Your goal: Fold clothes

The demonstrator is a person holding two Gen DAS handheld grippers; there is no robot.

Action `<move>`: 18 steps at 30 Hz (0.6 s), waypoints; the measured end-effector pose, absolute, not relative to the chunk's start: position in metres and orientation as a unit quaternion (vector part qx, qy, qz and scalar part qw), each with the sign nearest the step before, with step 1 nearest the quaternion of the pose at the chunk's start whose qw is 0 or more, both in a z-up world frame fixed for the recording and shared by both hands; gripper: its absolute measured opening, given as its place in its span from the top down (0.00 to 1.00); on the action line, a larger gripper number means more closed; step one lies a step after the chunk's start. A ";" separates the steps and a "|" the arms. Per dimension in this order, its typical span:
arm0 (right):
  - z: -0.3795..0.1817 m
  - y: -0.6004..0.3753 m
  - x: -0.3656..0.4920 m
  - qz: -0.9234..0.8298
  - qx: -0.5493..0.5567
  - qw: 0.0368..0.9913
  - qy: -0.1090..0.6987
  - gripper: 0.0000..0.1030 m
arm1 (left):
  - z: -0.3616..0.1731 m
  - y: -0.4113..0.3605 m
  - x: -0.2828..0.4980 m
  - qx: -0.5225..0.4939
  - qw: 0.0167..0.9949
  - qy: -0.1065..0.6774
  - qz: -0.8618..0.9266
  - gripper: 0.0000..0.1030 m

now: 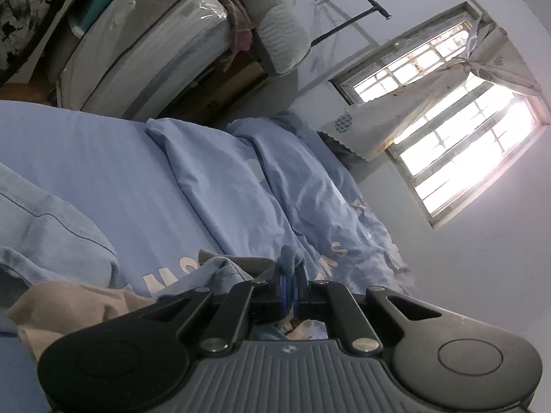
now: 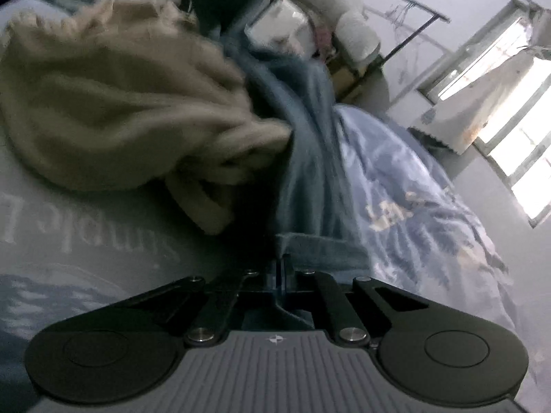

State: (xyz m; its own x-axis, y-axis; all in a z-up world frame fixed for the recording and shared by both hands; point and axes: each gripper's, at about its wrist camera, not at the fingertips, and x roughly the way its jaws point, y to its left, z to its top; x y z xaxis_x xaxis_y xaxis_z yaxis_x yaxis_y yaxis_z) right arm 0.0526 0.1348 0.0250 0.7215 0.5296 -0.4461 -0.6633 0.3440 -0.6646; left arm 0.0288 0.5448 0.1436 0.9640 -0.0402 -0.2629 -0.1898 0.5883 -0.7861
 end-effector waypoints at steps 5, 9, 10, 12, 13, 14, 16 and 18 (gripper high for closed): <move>0.085 0.096 0.024 0.401 -0.430 0.807 0.056 0.99 | 0.142 0.548 0.026 -0.459 0.879 0.123 0.041 0.99; 0.135 0.073 0.037 0.419 -0.397 0.812 0.085 0.99 | 0.141 0.547 0.024 -0.460 0.878 0.123 0.038 0.99; 0.139 0.073 0.047 0.418 -0.393 0.814 0.095 0.98 | 0.141 0.547 0.024 -0.460 0.878 0.124 0.038 0.99; 0.137 0.079 0.075 0.421 -0.392 0.809 0.127 0.98 | 0.141 0.546 0.024 -0.461 0.878 0.124 0.040 0.99; 0.128 0.086 0.090 0.422 -0.392 0.805 0.142 0.98 | 0.141 0.547 0.024 -0.461 0.878 0.124 0.041 0.99; 0.119 0.092 0.104 0.423 -0.393 0.801 0.157 0.98 | 0.142 0.547 0.024 -0.460 0.878 0.125 0.042 0.99; 0.101 0.106 0.132 0.425 -0.396 0.793 0.185 0.98 | 0.144 0.548 0.024 -0.457 0.879 0.125 0.044 0.99; 0.082 0.122 0.151 0.426 -0.408 0.782 0.203 0.98 | 0.146 0.550 0.024 -0.453 0.882 0.124 0.045 0.99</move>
